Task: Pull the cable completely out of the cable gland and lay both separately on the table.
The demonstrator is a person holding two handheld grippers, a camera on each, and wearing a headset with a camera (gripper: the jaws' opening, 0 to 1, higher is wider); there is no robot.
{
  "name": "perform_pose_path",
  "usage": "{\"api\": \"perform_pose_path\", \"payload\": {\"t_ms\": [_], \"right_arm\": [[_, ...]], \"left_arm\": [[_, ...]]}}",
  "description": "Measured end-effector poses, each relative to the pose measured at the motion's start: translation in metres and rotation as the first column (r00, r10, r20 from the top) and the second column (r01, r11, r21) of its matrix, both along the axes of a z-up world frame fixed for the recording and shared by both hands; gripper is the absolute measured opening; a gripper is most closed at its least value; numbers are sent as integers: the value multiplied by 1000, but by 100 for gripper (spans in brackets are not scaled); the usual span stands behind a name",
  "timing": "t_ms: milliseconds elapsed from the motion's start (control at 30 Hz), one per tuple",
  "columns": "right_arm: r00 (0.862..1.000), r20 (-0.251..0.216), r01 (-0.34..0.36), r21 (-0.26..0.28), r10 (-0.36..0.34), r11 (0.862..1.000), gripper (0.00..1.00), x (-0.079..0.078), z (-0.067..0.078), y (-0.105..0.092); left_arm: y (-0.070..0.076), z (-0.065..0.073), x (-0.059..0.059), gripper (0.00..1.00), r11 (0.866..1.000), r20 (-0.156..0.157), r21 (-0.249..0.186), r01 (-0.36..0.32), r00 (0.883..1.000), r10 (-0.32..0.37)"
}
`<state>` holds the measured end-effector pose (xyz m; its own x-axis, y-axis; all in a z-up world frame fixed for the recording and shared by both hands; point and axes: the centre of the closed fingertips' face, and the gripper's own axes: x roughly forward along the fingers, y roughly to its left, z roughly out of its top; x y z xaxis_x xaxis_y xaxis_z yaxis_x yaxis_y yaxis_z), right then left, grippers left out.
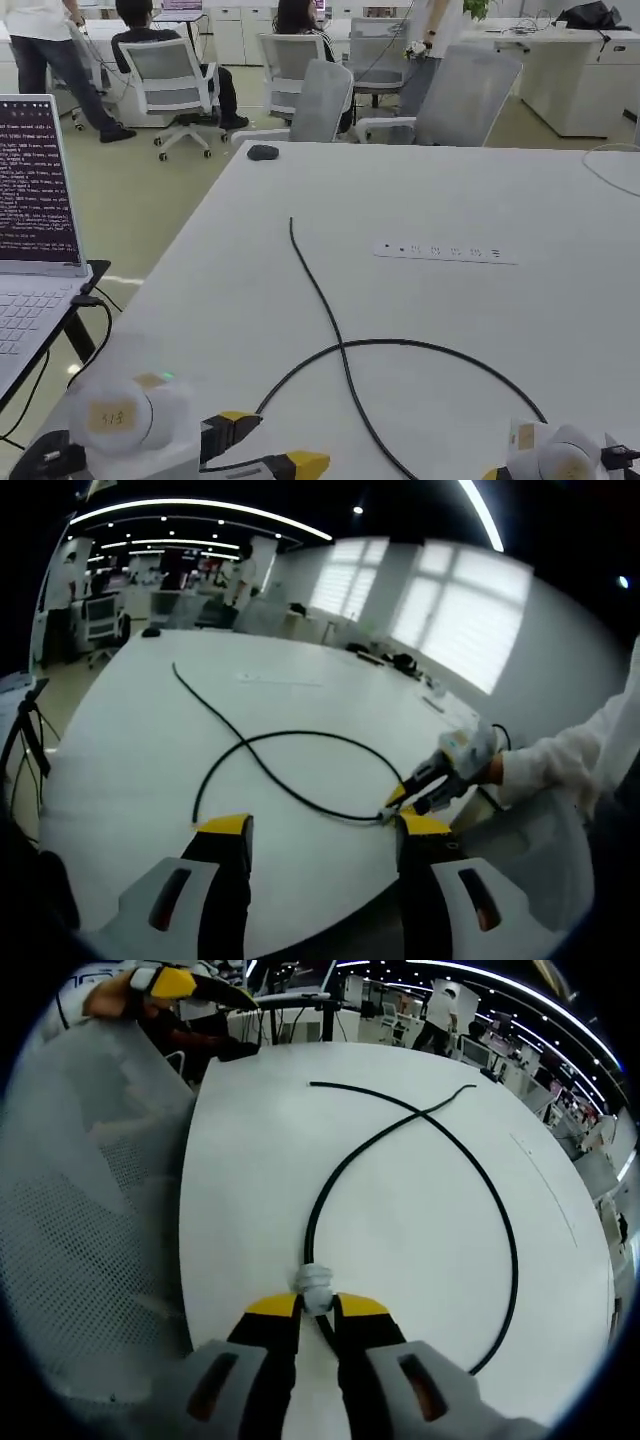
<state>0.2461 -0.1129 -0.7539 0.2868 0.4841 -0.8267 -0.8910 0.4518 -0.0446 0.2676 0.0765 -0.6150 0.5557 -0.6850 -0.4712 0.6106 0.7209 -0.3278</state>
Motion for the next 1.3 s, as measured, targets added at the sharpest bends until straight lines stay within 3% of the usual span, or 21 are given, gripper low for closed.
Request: {"api": "perform_pose_path", "payload": {"t_ms": [133,300,400,533,600,700,733,767,800,867,933,967,1000,1067,1133,1200,1267,1300], "right_arm": [[1000,16,-3,31,3,1000,11,-2,17,6],[998,58,-35,56,32,998,11,-2,46,15],[996,78,-50,63,45,997,10,-2,64,20],[988,131,-88,85,76,992,10,-1,95,34],[983,155,-113,86,99,990,10,-3,108,41],[967,204,-170,72,152,983,10,-5,127,52],[960,222,-189,69,170,980,10,-7,134,56],[955,235,-201,68,180,977,10,-8,139,59],[951,247,-210,73,186,975,10,-9,146,63],[940,272,-233,74,205,970,10,-12,157,68],[929,294,-254,66,225,965,10,-14,165,72],[918,315,-274,59,242,960,10,-15,172,74],[911,326,-285,61,251,957,10,-18,178,77],[902,345,-300,69,259,952,10,-21,188,81],[891,361,-318,70,273,945,10,-24,196,84],[874,390,-342,72,289,937,10,-29,207,89],[864,408,-355,79,295,931,10,-32,213,92],[856,420,-365,78,302,928,10,-33,216,94]], "left_arm": [[-7,5,-4,53,999,17,-12,35,999,-35],[-19,12,-9,51,995,67,-9,103,993,-102],[-26,17,-12,50,989,88,-7,145,986,-144],[-38,30,-15,46,974,127,6,227,966,-226],[-46,41,-15,45,961,164,13,275,948,-274],[-57,55,-17,43,935,212,50,351,911,-353],[-61,59,-18,43,921,227,70,383,893,-389],[-63,61,-20,42,910,233,85,405,880,-413],[-67,64,-21,42,894,244,104,436,860,-448],[-73,67,-23,41,876,257,117,468,838,-482],[-76,66,-26,38,854,248,128,505,817,-521],[-79,69,-26,37,849,257,116,515,811,-526],[-82,72,-29,37,836,264,108,538,795,-546],[-86,77,-30,36,823,279,106,558,778,-563],[-88,79,-32,34,813,284,101,573,767,-576],[-92,84,-39,32,784,290,73,616,739,-608],[-94,87,-43,29,769,293,47,637,727,-621],[-97,87,-50,29,737,304,46,675,693,-654]]}}
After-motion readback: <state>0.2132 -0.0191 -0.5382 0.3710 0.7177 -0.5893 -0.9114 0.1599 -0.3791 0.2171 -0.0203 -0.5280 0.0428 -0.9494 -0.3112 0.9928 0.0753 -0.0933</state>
